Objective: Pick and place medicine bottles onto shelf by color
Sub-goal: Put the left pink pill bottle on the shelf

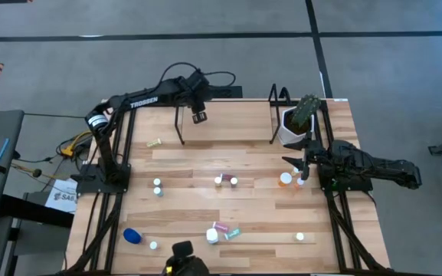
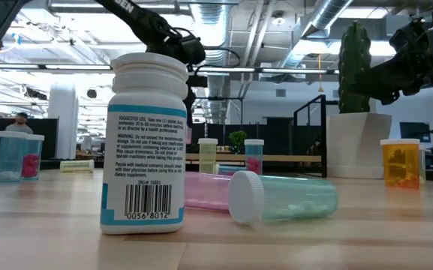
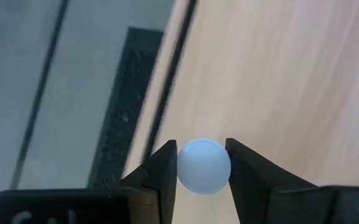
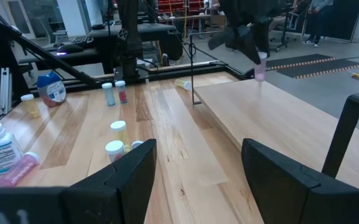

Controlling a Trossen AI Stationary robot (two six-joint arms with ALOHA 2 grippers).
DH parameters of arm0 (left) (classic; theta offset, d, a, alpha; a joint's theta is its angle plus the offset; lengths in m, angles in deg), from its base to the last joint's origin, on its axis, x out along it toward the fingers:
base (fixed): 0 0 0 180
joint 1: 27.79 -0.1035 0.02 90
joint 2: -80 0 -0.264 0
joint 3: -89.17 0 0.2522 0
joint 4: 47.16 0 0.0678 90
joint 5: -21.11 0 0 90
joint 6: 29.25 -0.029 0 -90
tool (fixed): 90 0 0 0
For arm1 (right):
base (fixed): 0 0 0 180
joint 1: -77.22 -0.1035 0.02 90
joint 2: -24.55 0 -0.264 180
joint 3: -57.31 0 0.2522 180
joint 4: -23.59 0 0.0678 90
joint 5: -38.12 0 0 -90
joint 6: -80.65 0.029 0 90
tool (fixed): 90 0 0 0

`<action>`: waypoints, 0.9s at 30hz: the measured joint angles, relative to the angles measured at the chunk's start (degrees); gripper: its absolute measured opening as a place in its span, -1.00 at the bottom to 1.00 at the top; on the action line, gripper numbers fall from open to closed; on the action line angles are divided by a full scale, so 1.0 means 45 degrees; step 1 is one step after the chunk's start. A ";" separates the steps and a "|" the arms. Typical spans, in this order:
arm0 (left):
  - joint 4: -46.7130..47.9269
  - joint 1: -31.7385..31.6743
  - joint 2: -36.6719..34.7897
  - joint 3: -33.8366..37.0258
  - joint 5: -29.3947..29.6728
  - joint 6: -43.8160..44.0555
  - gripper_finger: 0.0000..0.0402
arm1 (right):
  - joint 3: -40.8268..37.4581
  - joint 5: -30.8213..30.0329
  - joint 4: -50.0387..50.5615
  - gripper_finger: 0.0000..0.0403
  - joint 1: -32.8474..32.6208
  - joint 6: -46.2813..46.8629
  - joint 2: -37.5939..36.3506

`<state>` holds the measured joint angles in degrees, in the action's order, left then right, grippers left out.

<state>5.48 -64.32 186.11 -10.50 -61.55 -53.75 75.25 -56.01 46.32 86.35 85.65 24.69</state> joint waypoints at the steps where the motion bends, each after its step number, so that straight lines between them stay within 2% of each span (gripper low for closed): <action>1: 0.0041 -0.0029 0.0012 0.0014 -0.0016 -0.0042 -0.47 | 0.0002 0.0002 0.0000 0.29 0.0000 0.0000 0.0000; 4: -0.0075 -0.0107 0.0008 0.0009 -0.0073 -0.0320 -0.46 | -0.0001 -0.0001 0.0000 0.29 0.0000 0.0000 0.0000; 11: -0.0248 -0.0585 0.0234 0.0001 -0.1178 -0.0377 -0.45 | -0.0002 -0.0003 0.0000 0.29 0.0000 0.0000 0.0000; 27: -0.0657 -0.1170 0.0626 0.0059 -0.1159 -0.0592 -0.45 | -0.0003 -0.0027 -0.0044 0.29 0.0000 0.0000 0.0000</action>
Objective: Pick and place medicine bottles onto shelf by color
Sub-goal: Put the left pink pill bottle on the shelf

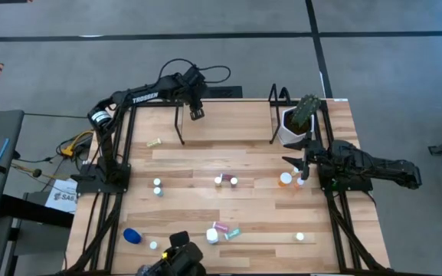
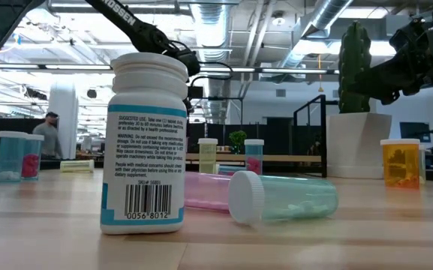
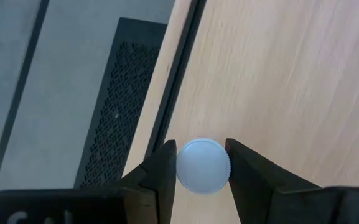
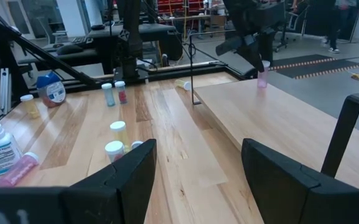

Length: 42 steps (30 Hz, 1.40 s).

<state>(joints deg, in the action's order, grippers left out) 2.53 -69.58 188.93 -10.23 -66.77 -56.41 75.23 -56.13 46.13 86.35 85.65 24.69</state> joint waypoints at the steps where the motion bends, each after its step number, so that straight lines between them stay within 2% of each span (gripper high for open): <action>1: -0.0123 -0.0021 -0.0009 0.0081 -0.0024 -0.0002 -0.45 | 0.0000 0.0000 -0.0005 0.29 0.0004 0.0000 0.0000; 23: 0.0028 0.0055 -0.0012 0.0130 -0.0225 0.0067 -0.45 | 0.0000 -0.0010 -0.0019 0.29 0.0000 0.0000 0.0000; 34: 0.0180 0.0051 -0.0012 0.0134 -0.0528 -0.1427 -0.45 | 0.0000 -0.0013 -0.0029 0.29 0.0000 0.0000 0.0000; 42: 0.0161 0.0051 -0.0012 0.0134 -0.0528 -0.1123 -0.45 | 0.0000 -0.0015 -0.0029 0.29 0.0000 0.0000 0.0000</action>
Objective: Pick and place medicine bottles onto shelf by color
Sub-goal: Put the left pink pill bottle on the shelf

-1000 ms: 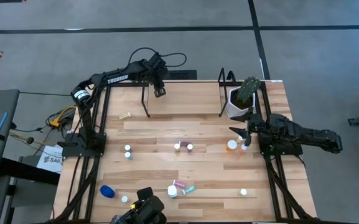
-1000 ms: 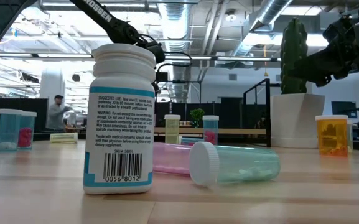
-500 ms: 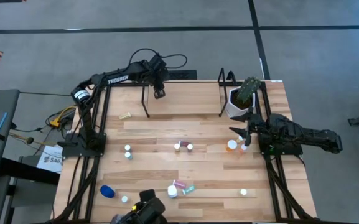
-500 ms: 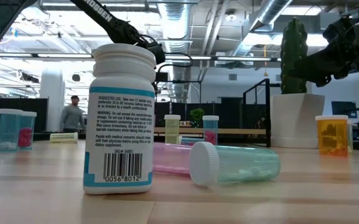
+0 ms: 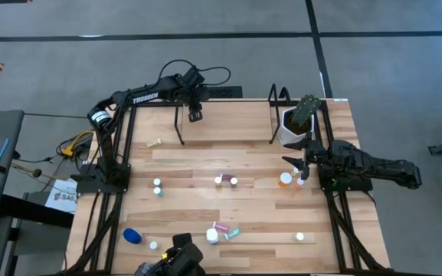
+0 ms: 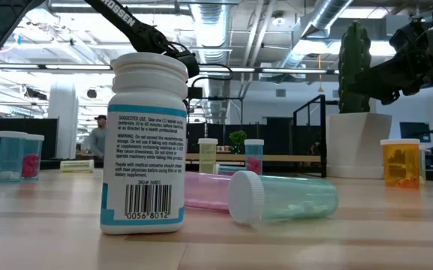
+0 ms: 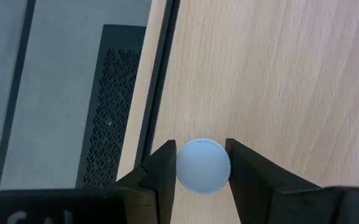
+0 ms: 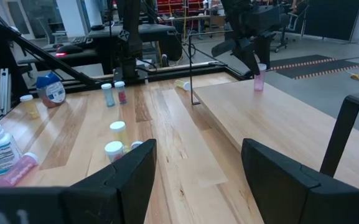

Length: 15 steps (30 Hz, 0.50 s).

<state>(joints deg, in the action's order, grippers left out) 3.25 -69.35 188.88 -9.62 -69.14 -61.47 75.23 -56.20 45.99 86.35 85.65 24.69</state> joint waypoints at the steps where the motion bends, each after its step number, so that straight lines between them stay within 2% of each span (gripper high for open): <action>1: -0.0005 0.0000 0.0000 0.0000 0.0000 0.0071 -0.45 | 0.0000 0.0000 0.0000 0.29 0.0002 0.0000 0.0000; 15: -0.0039 0.0000 0.0000 0.0000 0.0121 0.0347 -0.45 | 0.0000 0.0000 0.0000 0.29 0.0002 0.0000 0.0000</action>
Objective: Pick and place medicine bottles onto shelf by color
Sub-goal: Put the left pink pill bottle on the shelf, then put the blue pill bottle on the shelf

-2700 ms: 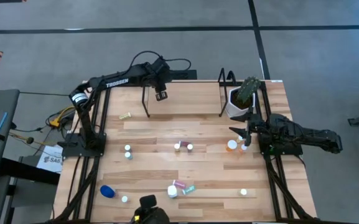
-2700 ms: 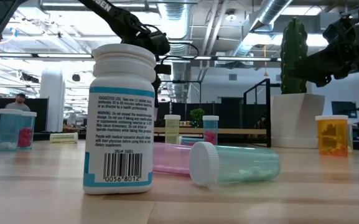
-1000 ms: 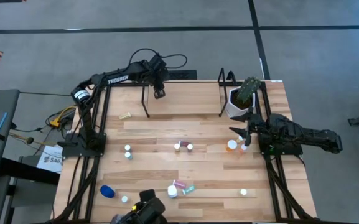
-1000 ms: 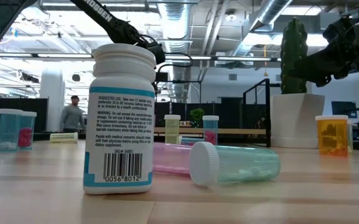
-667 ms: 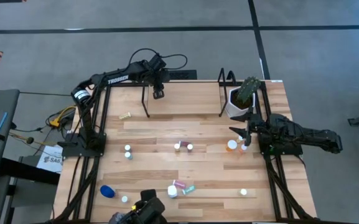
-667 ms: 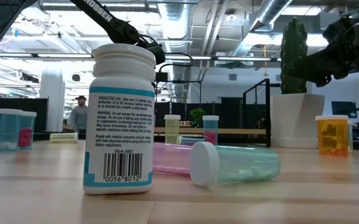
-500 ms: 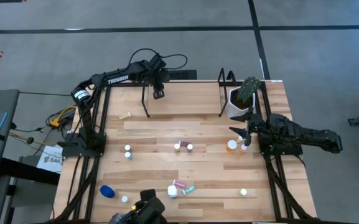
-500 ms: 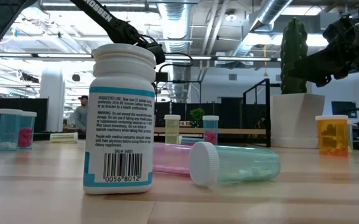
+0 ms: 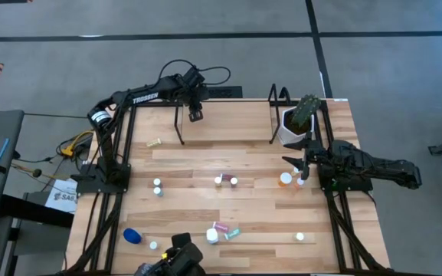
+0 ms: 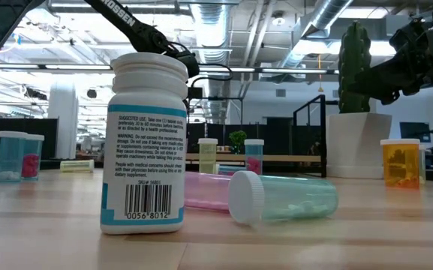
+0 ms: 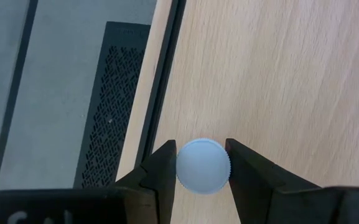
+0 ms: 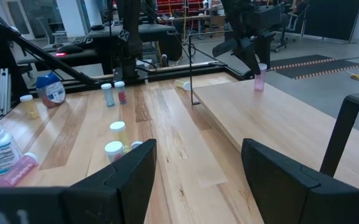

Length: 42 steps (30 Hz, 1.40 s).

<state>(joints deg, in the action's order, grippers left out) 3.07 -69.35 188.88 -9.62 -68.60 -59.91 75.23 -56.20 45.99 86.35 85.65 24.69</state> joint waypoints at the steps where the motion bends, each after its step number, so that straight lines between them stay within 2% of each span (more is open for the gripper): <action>1: 0.0000 0.0000 0.0000 0.0000 0.0000 0.0010 -0.45 | 0.0000 0.0000 0.0000 0.29 -0.0001 0.0000 0.0000; 12: 0.0000 0.0000 0.0000 0.0000 0.0135 0.0007 -0.23 | 0.0000 -0.0004 0.0000 0.29 -0.0001 0.0000 0.0000; 21: 0.0467 0.0000 0.0000 -0.0468 0.0277 0.0091 -0.19 | 0.0000 -0.0005 0.0000 0.29 -0.0002 0.0000 0.0000; 28: 0.2302 0.0023 -0.0019 -0.2367 0.0341 0.0338 -0.19 | 0.0000 -0.0005 0.0000 0.29 0.0001 0.0000 0.0001; 35: 0.5685 0.0167 -0.0104 -0.4276 -0.0145 0.2518 -0.19 | 0.0000 -0.0005 0.0000 0.29 0.0000 0.0000 0.0000; 38: 0.6726 0.0428 -0.0706 -0.4408 -0.0397 0.3006 -0.19 | 0.0000 -0.0001 0.0000 0.29 0.0002 0.0000 0.0000; 42: 0.7098 0.0886 -0.2279 -0.3405 -0.0812 0.4109 -0.18 | 0.0000 -0.0005 0.0000 0.29 -0.0002 0.0000 0.0001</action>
<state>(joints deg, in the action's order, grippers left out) 35.02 -65.37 178.62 -24.95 -72.25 -41.42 75.23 -56.22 45.99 86.35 85.65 24.69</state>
